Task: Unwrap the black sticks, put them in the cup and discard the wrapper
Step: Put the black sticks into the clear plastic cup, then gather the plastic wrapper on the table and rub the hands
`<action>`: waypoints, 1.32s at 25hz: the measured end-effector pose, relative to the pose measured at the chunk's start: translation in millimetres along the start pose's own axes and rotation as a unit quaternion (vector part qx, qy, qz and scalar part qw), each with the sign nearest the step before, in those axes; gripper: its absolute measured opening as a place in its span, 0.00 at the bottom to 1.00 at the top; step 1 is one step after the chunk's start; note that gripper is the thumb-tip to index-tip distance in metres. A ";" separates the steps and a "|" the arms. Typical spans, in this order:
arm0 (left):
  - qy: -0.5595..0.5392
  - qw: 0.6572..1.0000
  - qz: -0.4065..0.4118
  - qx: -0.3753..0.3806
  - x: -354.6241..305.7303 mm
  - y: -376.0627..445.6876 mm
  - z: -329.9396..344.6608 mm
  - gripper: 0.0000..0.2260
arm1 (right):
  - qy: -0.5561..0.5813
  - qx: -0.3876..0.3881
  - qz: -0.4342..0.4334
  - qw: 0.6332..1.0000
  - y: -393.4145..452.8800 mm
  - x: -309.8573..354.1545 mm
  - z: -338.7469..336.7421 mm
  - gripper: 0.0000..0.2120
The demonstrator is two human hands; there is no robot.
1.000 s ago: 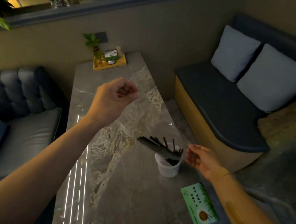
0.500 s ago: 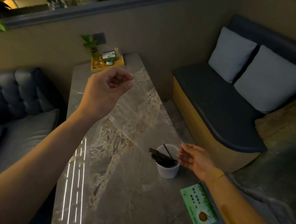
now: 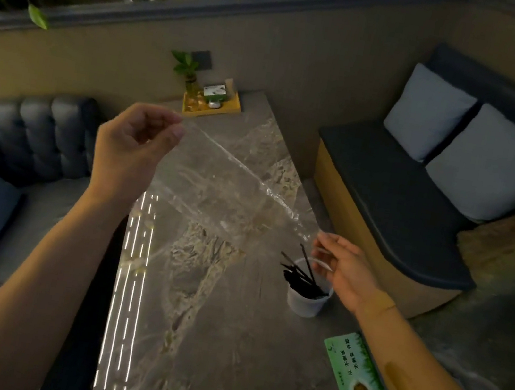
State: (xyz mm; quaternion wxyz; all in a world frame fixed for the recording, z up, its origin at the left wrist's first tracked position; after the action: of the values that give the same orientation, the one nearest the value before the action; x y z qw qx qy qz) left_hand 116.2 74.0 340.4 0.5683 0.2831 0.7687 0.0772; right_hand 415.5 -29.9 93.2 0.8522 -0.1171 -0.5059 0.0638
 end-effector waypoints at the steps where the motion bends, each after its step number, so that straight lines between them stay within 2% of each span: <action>1: -0.022 0.999 -0.016 -0.022 9.5 -9.4 -14.5 0.06 | -0.011 0.004 -0.015 1.000 2.2 3.7 9.9 0.02; 5: -0.087 0.984 -0.115 -0.109 70.1 -61.7 -71.0 0.05 | -0.049 0.044 -0.036 0.997 17.8 3.0 52.3 0.05; 8: -0.120 0.954 -0.217 -0.168 134.8 -125.0 -99.3 0.05 | -0.068 0.074 -0.017 0.995 30.6 -18.0 87.0 0.05; 9: -0.132 0.940 -0.250 -0.190 156.3 -151.0 -105.0 0.05 | -0.079 0.082 -0.006 0.993 33.7 -27.8 98.2 0.05; 12: -0.110 0.906 -0.337 -0.234 211.3 -231.7 -112.9 0.05 | -0.136 0.106 0.064 0.983 39.5 -74.2 118.5 0.16; 14: -0.095 0.886 -0.387 -0.239 238.9 -279.6 -108.6 0.06 | -0.169 0.095 0.109 0.975 38.7 -108.8 113.1 0.16; 20: -0.106 0.834 -0.496 -0.219 293.5 -389.7 -83.5 0.05 | -0.231 0.022 0.181 0.956 20.9 -203.9 76.0 0.15; 25: -0.102 0.801 -0.571 -0.150 318.6 -428.4 -65.5 0.04 | -0.293 -0.022 0.225 0.929 4.8 -249.1 42.8 0.10; 29: -0.088 0.799 -0.587 -0.099 333.2 -421.5 -61.2 0.04 | -0.320 -0.056 0.230 0.917 3.7 -264.4 32.0 0.03; 33: -0.082 0.804 -0.587 -0.045 344.3 -406.0 -57.8 0.07 | -0.360 -0.075 0.231 0.901 10.3 -266.0 31.7 0.08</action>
State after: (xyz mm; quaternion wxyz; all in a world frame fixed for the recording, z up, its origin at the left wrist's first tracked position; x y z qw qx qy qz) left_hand -144.6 -70.3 -104.4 0.5783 -0.2429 0.7340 -0.2605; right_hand 260.2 -76.2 -120.3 0.5619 -0.2634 -0.7403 0.2586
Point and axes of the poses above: each hand's wrist, its own y-axis towards the middle knuckle, its own z-axis out of the palm, x = y × z, the point moved 8 cm from there along y, towards the middle knuckle, and after that the axes turned 15 degrees about x, right-handed, at the moved point
